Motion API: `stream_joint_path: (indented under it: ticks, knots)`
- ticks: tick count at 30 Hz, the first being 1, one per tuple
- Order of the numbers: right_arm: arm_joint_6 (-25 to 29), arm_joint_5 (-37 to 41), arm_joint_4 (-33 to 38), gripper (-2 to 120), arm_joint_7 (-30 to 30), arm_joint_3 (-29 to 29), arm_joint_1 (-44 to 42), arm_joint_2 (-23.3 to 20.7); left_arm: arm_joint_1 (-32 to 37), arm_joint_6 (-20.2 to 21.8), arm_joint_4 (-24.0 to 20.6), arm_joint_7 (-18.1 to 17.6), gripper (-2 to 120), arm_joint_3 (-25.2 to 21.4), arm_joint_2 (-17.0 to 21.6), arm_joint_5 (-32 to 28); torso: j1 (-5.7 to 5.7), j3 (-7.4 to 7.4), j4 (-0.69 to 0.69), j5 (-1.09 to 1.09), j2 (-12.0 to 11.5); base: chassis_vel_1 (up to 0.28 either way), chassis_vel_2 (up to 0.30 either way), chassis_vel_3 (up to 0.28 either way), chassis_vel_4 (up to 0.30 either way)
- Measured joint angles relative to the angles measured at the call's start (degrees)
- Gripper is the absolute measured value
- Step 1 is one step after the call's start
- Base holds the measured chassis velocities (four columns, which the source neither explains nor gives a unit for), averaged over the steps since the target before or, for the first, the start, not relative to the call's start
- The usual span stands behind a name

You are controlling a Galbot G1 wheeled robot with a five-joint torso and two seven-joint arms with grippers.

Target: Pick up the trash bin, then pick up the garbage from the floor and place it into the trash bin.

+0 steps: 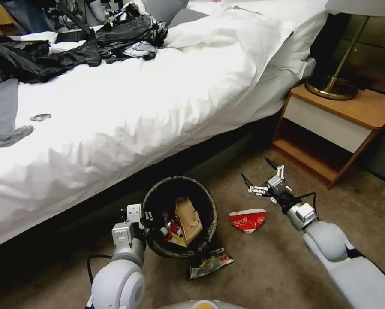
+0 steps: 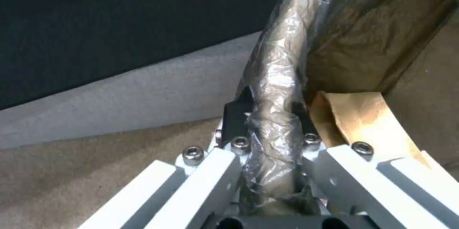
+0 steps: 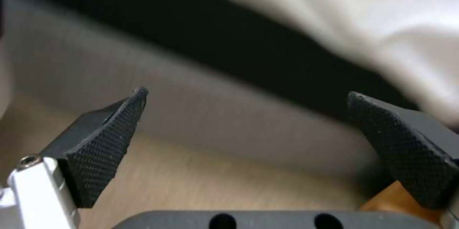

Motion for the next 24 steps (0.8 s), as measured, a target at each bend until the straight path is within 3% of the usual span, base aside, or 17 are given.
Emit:
stream_joint_path:
  ticks: [6,10,14,21,24]
  knots:
    - [0.45,-4.52,-7.36,100,-15.75,-0.52,2.80,-1.79,-0.07,0.00,-0.02,0.04,0,0.18,-0.17,0.19,0.00,0.00,-0.01,0.00,0.00,0.000,0.000,0.000,0.000]
    - [2.07,-7.52,-12.96,100,-22.70,-1.07,5.73,-1.36,-0.23,0.00,0.07,0.07,0,0.59,-0.17,0.33,0.00,0.00,-0.01,0.00,0.00,0.000,0.000,0.000,0.000]
    - [3.37,-8.92,-17.34,100,-24.92,-1.85,8.23,-0.62,-0.17,0.01,0.07,0.09,0,0.68,-0.10,0.44,0.00,0.00,-0.01,0.00,0.00,0.000,0.000,0.000,0.000]
    - [5.92,-13.21,-27.03,100,-34.13,-2.72,13.40,2.20,0.32,0.05,0.13,0.13,0,0.63,-0.22,0.84,0.00,0.00,-0.01,0.00,0.00,0.000,0.000,0.000,0.000]
    - [6.56,-14.61,-29.62,100,-34.60,-2.96,14.67,2.96,0.37,0.10,0.25,0.13,0,0.59,-0.21,0.91,0.00,0.00,-0.01,-0.02,0.00,0.000,0.000,0.000,0.000]
